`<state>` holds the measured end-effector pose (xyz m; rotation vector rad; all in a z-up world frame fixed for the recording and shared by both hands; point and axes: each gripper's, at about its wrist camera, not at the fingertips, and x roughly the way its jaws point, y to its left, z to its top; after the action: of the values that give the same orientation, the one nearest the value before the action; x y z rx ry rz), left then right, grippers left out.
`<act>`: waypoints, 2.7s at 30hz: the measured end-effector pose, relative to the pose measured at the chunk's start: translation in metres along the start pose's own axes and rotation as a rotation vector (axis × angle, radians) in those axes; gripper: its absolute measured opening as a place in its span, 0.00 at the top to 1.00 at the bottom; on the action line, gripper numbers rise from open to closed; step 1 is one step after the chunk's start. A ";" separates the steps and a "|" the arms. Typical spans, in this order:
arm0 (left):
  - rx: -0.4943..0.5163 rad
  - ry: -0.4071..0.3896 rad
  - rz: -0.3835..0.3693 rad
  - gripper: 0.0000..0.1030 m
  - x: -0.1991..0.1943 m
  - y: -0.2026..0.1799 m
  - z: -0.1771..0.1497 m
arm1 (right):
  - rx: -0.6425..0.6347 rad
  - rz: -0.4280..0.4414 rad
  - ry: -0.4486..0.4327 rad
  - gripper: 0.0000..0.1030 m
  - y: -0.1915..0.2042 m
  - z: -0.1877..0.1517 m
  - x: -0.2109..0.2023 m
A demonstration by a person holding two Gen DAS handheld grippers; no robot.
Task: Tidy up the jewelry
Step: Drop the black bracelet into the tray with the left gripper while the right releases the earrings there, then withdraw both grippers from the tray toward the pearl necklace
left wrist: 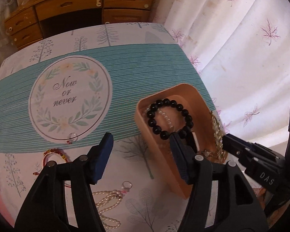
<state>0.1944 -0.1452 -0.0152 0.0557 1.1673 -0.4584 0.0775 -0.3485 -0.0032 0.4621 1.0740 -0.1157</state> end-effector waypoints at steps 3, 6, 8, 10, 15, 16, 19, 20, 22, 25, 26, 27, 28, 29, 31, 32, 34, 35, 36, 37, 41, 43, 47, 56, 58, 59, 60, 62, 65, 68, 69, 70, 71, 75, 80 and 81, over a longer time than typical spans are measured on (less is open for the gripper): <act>-0.014 -0.051 0.071 0.44 -0.009 0.014 -0.020 | -0.006 -0.016 0.010 0.77 0.007 0.005 0.014; -0.040 -0.098 0.116 0.44 -0.019 0.027 -0.044 | -0.026 -0.057 0.010 0.77 0.011 0.007 0.023; -0.078 -0.138 0.111 0.44 -0.027 0.037 -0.063 | -0.037 -0.074 0.020 0.77 0.013 0.007 0.031; -0.109 -0.148 0.126 0.44 -0.029 0.045 -0.081 | -0.047 -0.103 0.034 0.77 0.016 0.006 0.041; -0.097 -0.086 0.182 0.44 -0.020 0.059 -0.113 | -0.061 -0.172 0.064 0.77 0.018 0.001 0.057; -0.101 -0.077 0.190 0.44 -0.019 0.062 -0.119 | -0.059 -0.174 0.071 0.77 0.018 0.000 0.059; -0.110 -0.068 0.208 0.44 -0.019 0.070 -0.130 | -0.053 -0.170 0.080 0.74 0.020 -0.006 0.062; -0.112 -0.070 0.211 0.44 -0.021 0.072 -0.133 | -0.052 -0.167 0.077 0.69 0.021 -0.008 0.060; -0.117 -0.076 0.218 0.44 -0.025 0.075 -0.137 | -0.053 -0.171 0.056 0.65 0.025 -0.013 0.055; -0.125 -0.087 0.226 0.44 -0.032 0.078 -0.142 | -0.060 -0.166 0.031 0.65 0.031 -0.021 0.043; -0.125 -0.091 0.228 0.44 -0.035 0.079 -0.144 | -0.065 -0.161 0.023 0.65 0.035 -0.024 0.039; -0.123 -0.094 0.234 0.44 -0.037 0.078 -0.145 | -0.070 -0.158 0.014 0.65 0.038 -0.026 0.035; -0.118 -0.099 0.242 0.44 -0.039 0.078 -0.147 | -0.081 -0.156 -0.003 0.65 0.044 -0.030 0.029; -0.114 -0.103 0.250 0.44 -0.041 0.078 -0.149 | -0.090 -0.157 -0.018 0.65 0.049 -0.033 0.024; -0.106 -0.110 0.260 0.44 -0.046 0.077 -0.153 | -0.117 -0.150 -0.055 0.65 0.061 -0.040 0.011; -0.106 -0.111 0.260 0.44 -0.047 0.078 -0.154 | -0.128 -0.143 -0.066 0.65 0.066 -0.044 0.005; -0.107 -0.114 0.259 0.44 -0.050 0.078 -0.158 | -0.154 -0.123 -0.083 0.65 0.080 -0.052 -0.005; -0.107 -0.116 0.259 0.44 -0.052 0.078 -0.160 | -0.166 -0.115 -0.088 0.65 0.085 -0.055 -0.009; -0.108 -0.117 0.259 0.44 -0.053 0.078 -0.162 | -0.180 -0.108 -0.093 0.65 0.091 -0.058 -0.012; -0.108 -0.119 0.260 0.44 -0.055 0.078 -0.163 | -0.199 -0.100 -0.099 0.65 0.099 -0.063 -0.015; -0.111 -0.130 0.265 0.44 -0.061 0.079 -0.171 | -0.258 -0.086 -0.097 0.65 0.125 -0.081 -0.020; -0.115 -0.131 0.265 0.44 -0.063 0.080 -0.174 | -0.278 -0.077 -0.090 0.65 0.135 -0.089 -0.019; -0.124 -0.129 0.269 0.44 -0.066 0.084 -0.180 | -0.310 -0.065 -0.060 0.65 0.147 -0.104 -0.011; -0.154 -0.118 0.262 0.44 -0.063 0.097 -0.193 | -0.373 -0.059 0.007 0.65 0.151 -0.133 0.021; -0.160 -0.121 0.256 0.44 -0.063 0.100 -0.196 | -0.389 -0.053 0.011 0.65 0.151 -0.138 0.026; -0.163 -0.128 0.251 0.44 -0.063 0.102 -0.197 | -0.394 -0.053 0.011 0.65 0.151 -0.140 0.030; -0.166 -0.134 0.250 0.44 -0.064 0.104 -0.199 | -0.398 -0.052 0.011 0.65 0.150 -0.143 0.033; -0.182 -0.144 0.255 0.44 -0.063 0.110 -0.202 | -0.400 -0.046 0.020 0.65 0.150 -0.146 0.039; -0.208 -0.137 0.250 0.44 -0.060 0.119 -0.203 | -0.406 -0.035 0.040 0.65 0.150 -0.150 0.049; -0.234 -0.129 0.241 0.44 -0.056 0.127 -0.203 | -0.435 -0.030 0.051 0.65 0.156 -0.153 0.058; -0.242 -0.128 0.239 0.44 -0.055 0.129 -0.203 | -0.444 -0.022 0.060 0.65 0.158 -0.154 0.061; -0.247 -0.127 0.238 0.44 -0.054 0.130 -0.202 | -0.459 -0.004 0.079 0.65 0.162 -0.156 0.066; -0.249 -0.124 0.236 0.44 -0.053 0.131 -0.202 | -0.471 0.007 0.091 0.65 0.165 -0.159 0.069; -0.250 -0.117 0.232 0.44 -0.049 0.133 -0.200 | -0.554 0.041 0.146 0.65 0.183 -0.175 0.083; -0.283 -0.125 0.227 0.44 -0.049 0.141 -0.198 | -0.619 0.021 0.177 0.65 0.198 -0.184 0.102; -0.291 -0.126 0.225 0.44 -0.049 0.143 -0.198 | -0.625 0.016 0.180 0.65 0.200 -0.183 0.106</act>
<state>0.0598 0.0552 -0.0784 -0.0919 1.0790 -0.0893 0.0404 -0.0780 -0.1052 -0.0855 1.2153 0.2772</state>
